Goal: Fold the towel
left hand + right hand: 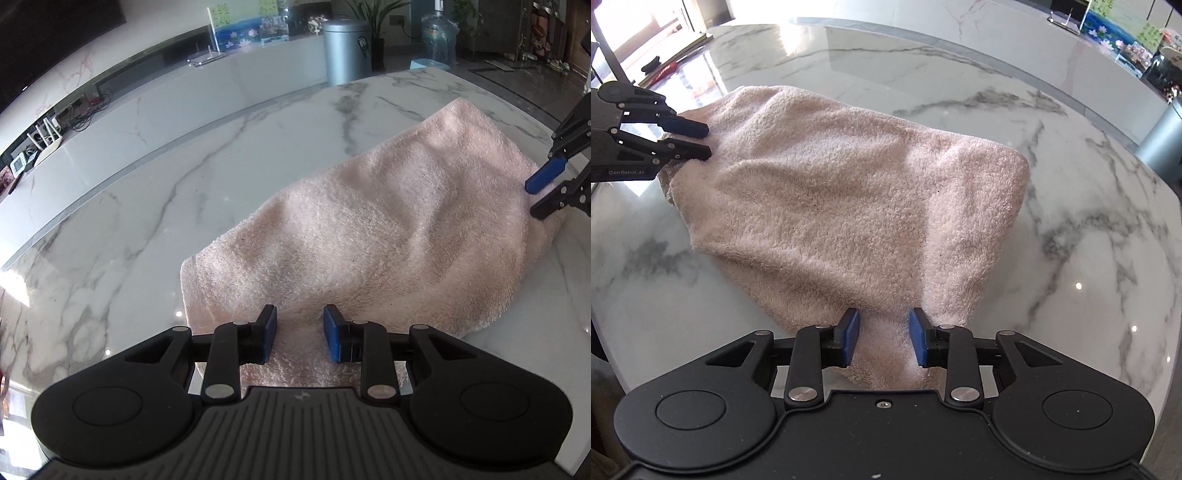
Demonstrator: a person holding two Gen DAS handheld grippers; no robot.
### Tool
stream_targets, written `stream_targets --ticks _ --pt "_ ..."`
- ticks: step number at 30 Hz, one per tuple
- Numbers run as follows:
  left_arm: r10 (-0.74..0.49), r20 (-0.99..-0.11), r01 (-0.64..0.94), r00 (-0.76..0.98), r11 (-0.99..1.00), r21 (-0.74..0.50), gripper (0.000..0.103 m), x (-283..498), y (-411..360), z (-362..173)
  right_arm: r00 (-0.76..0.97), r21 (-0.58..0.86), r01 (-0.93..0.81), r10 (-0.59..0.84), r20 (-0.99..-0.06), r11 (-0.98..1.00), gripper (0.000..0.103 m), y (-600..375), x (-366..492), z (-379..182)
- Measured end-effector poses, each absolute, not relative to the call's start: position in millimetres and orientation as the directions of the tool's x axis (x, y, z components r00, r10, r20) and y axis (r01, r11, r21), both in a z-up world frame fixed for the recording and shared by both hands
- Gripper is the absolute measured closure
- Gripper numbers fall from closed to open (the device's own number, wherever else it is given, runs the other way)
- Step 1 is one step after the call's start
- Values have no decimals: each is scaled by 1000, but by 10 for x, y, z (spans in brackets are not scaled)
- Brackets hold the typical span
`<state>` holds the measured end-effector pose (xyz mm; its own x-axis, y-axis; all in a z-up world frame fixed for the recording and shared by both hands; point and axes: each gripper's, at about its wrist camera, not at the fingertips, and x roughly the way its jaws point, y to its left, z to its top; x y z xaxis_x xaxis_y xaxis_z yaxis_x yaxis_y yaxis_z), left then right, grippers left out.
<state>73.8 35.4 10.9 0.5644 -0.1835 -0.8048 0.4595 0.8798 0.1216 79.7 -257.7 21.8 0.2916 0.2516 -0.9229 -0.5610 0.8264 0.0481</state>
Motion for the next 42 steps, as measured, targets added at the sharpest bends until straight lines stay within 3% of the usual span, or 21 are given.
stream_targets --ticks 1,3,7,9,17,20,31,42 --pt "-182 -797 430 576 896 107 71 685 381 168 298 80 -541 280 -913 837 24 -2588 743 274" --pt "-184 -784 384 592 920 74 59 587 418 262 319 87 -526 291 -902 846 12 -2578 675 334" --pt "-168 -767 294 619 955 28 52 310 433 447 397 67 -479 284 -873 876 11 -2549 392 493" --pt "-147 -761 259 632 966 29 44 160 419 519 434 75 -443 287 -854 893 11 -2562 246 563" --pt "-91 -728 144 680 990 10 41 -344 302 649 575 127 -291 280 -768 948 11 -2566 -379 707" --pt "-92 -724 137 684 991 4 29 -451 236 636 594 141 -254 270 -758 957 9 -2552 -545 687" --pt "-62 -762 137 645 990 35 28 -722 98 329 647 140 -167 215 -731 976 9 -2414 -950 397" --pt "-104 -810 120 577 992 -42 28 -819 129 35 698 132 -68 141 -702 989 9 -2364 -1091 264"
